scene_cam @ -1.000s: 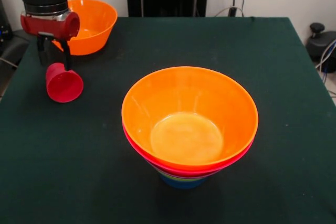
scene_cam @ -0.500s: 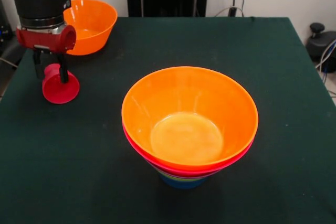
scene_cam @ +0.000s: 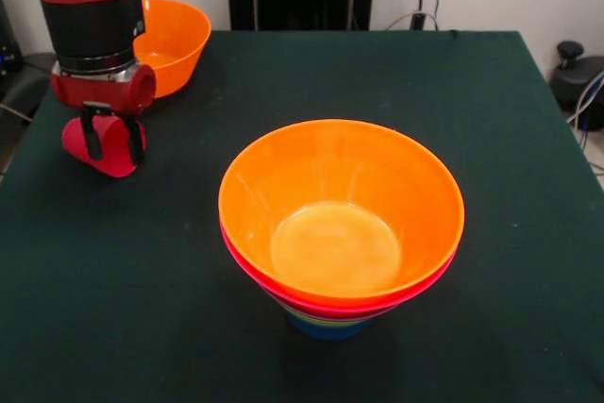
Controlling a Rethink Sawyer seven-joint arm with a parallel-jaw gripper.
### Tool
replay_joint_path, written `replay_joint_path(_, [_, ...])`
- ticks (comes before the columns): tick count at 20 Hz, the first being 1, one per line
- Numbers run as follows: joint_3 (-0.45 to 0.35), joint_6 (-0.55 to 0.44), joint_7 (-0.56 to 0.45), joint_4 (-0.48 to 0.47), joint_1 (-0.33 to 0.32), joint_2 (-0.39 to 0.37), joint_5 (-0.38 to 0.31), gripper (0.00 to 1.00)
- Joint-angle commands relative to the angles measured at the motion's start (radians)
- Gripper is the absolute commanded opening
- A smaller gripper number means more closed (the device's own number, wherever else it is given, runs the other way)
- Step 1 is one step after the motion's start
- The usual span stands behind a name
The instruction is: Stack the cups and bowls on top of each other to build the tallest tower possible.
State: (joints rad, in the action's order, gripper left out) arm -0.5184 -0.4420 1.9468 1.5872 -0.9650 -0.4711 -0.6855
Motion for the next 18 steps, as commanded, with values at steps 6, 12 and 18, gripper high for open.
replay_joint_path(6, [0.076, -0.169, -0.166, -0.102, 0.115, 0.024, -0.086, 1.0])
replay_joint_path(12, [0.101, -0.166, -0.176, -0.185, 0.131, 0.084, -0.118, 1.0])
replay_joint_path(18, [0.11, -0.193, -0.184, -0.225, 0.156, 0.085, -0.103, 1.0])
